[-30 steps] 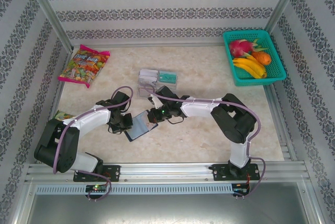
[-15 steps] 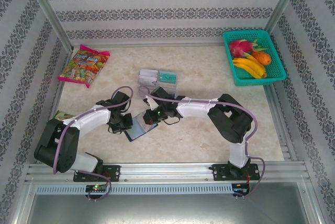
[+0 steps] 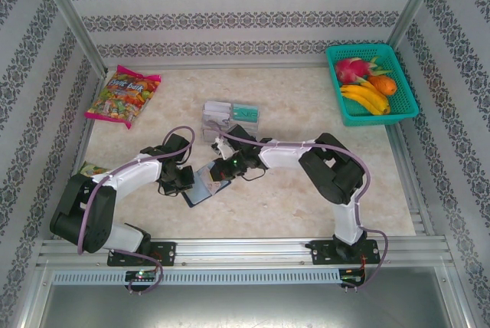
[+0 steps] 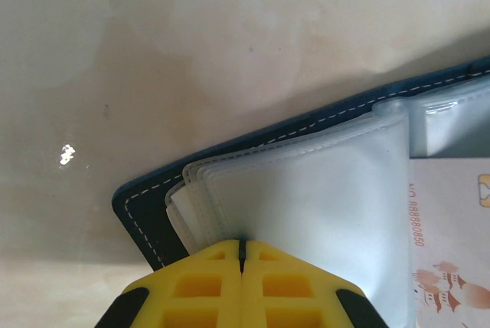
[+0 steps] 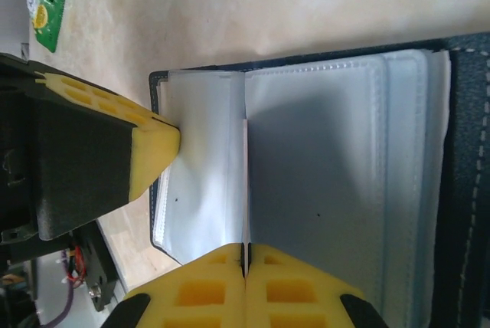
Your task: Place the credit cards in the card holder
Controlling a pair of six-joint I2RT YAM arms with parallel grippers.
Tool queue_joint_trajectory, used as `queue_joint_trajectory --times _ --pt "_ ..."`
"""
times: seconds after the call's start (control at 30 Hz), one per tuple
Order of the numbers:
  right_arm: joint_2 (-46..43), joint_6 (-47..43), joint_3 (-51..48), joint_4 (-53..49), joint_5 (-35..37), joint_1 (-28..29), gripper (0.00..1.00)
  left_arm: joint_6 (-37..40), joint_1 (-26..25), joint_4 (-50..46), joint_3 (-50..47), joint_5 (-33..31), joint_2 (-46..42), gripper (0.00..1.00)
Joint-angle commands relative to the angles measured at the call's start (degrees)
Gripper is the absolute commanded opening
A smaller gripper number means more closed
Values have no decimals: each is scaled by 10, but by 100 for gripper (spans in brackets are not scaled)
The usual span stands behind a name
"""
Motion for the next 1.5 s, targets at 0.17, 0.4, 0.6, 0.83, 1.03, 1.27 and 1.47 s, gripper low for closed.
queue_joint_trajectory --times 0.17,0.4,0.6,0.83,1.03,1.27,1.47 --pt "18 29 -6 61 -85 -18 0 14 4 23 -30 -27 38 0" --pt "14 34 -12 68 -87 -22 0 12 4 20 -33 -32 30 0" --pt "-1 47 -37 103 -73 -22 0 14 5 14 -31 -34 27 0" --pt "-26 38 -40 87 -66 -28 0 13 4 13 -28 -30 23 0" --pt "-18 42 -43 97 -65 -25 0 14 4 9 -28 -31 19 0" --pt "10 39 -32 85 -61 -22 0 14 5 4 -22 -32 16 0" --pt "15 39 -35 85 -56 -22 0 14 5 1 -20 -33 11 0"
